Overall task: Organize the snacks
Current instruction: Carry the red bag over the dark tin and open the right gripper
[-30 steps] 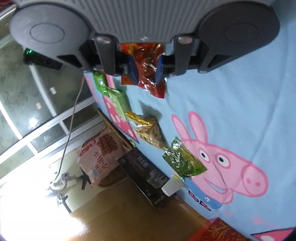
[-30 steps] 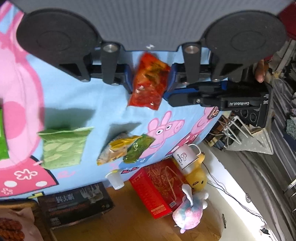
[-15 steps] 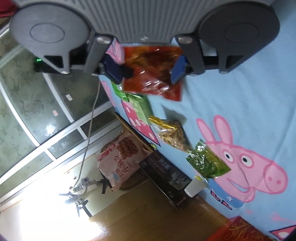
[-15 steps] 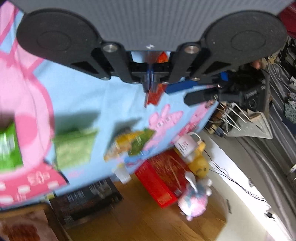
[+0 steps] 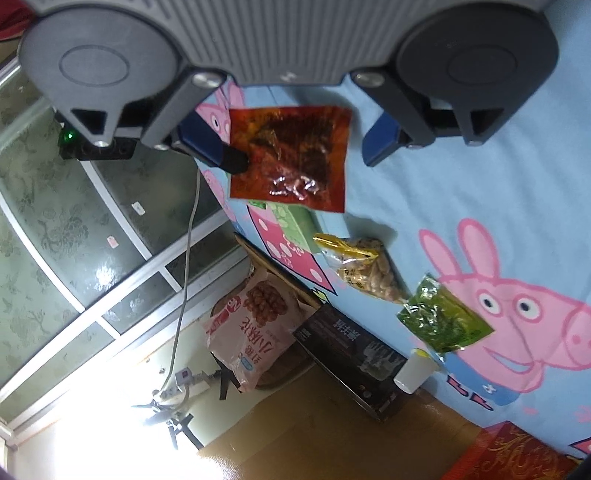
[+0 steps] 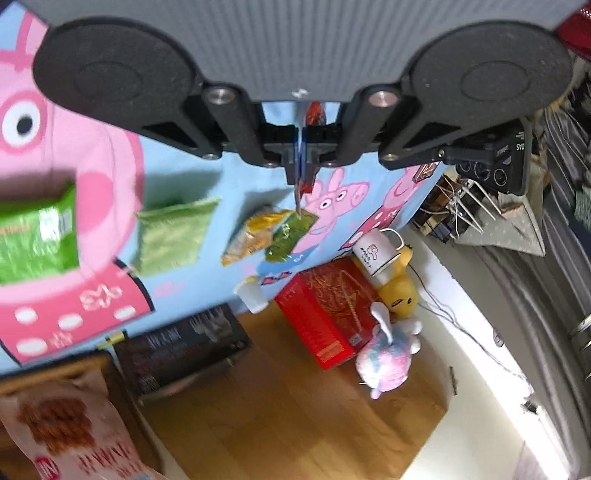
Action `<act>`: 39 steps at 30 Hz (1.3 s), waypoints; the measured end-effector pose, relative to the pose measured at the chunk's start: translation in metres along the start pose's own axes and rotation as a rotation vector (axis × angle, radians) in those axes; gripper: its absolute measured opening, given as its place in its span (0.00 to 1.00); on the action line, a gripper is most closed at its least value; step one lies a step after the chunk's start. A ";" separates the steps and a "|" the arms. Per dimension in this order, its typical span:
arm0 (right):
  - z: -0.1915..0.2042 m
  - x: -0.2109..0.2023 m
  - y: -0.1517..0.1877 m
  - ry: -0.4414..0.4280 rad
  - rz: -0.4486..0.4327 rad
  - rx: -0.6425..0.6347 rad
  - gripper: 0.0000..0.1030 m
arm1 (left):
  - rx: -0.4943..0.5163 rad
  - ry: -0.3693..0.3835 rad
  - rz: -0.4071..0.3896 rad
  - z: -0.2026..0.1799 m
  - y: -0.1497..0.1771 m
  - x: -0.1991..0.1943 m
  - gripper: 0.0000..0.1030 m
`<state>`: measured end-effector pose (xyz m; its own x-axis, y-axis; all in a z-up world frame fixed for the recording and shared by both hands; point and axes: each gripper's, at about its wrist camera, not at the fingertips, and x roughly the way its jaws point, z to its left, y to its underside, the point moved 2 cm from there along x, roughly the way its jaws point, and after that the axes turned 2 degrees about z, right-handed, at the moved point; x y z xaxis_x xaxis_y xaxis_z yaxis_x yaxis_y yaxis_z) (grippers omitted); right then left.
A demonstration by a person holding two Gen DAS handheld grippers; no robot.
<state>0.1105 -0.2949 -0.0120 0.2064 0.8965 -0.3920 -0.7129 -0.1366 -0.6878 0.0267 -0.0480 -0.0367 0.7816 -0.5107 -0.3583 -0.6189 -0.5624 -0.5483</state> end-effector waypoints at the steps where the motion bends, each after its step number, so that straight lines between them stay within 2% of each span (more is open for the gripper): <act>1: 0.000 0.000 0.001 -0.006 0.004 0.007 0.04 | 0.008 -0.006 0.006 0.000 0.000 0.003 0.69; 3: 0.004 0.002 0.002 -0.025 0.014 0.004 0.08 | 0.034 -0.048 0.011 -0.002 0.002 0.007 0.60; 5: 0.008 0.004 0.003 -0.057 0.022 -0.001 0.13 | 0.049 -0.066 0.008 -0.003 0.004 0.007 0.56; 9: 0.006 0.016 0.010 -0.033 0.061 0.002 0.15 | 0.019 -0.090 0.001 0.004 0.003 0.003 0.40; 10: 0.003 0.018 0.012 -0.024 0.067 0.013 0.15 | 0.011 -0.087 -0.003 0.005 0.003 0.001 0.40; 14: -0.015 0.027 0.018 0.004 0.120 0.110 0.13 | -0.004 -0.075 -0.006 0.006 0.002 0.000 0.47; 15: -0.019 0.025 0.018 -0.016 0.119 0.140 0.13 | -0.003 -0.070 -0.005 0.005 0.001 0.000 0.53; 17: -0.023 0.018 0.014 -0.083 0.103 0.210 0.10 | -0.014 -0.050 -0.011 0.002 -0.001 -0.004 0.70; 18: -0.025 0.013 0.010 -0.124 0.086 0.251 0.09 | -0.024 -0.040 -0.019 0.000 -0.002 -0.006 0.82; 19: -0.026 0.009 0.006 -0.148 0.072 0.279 0.07 | -0.032 -0.028 -0.030 -0.001 -0.004 -0.009 0.89; 25: -0.024 -0.005 -0.018 -0.273 0.033 0.384 0.07 | -0.102 0.068 -0.046 0.000 -0.012 -0.018 0.91; 30: -0.015 -0.003 -0.032 -0.405 0.032 0.434 0.07 | -0.100 0.172 -0.085 -0.012 -0.020 -0.025 0.92; 32: -0.012 0.000 -0.035 -0.441 0.040 0.454 0.07 | -0.079 0.218 -0.096 -0.019 -0.024 -0.026 0.83; 33: -0.012 0.001 -0.036 -0.452 0.045 0.460 0.07 | -0.070 0.243 -0.092 -0.023 -0.026 -0.025 0.65; 36: -0.012 0.004 -0.041 -0.456 0.058 0.459 0.07 | -0.047 0.266 -0.063 -0.030 -0.035 -0.016 0.36; 39: -0.013 0.005 -0.049 -0.441 0.051 0.448 0.07 | -0.018 0.243 -0.049 -0.034 -0.046 -0.005 0.34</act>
<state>0.1550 -0.2889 0.0113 -0.0629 0.9961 -0.0626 -0.9457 -0.0795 -0.3151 0.0484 -0.0414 0.0156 0.7700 -0.6229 -0.1383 -0.5840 -0.6007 -0.5461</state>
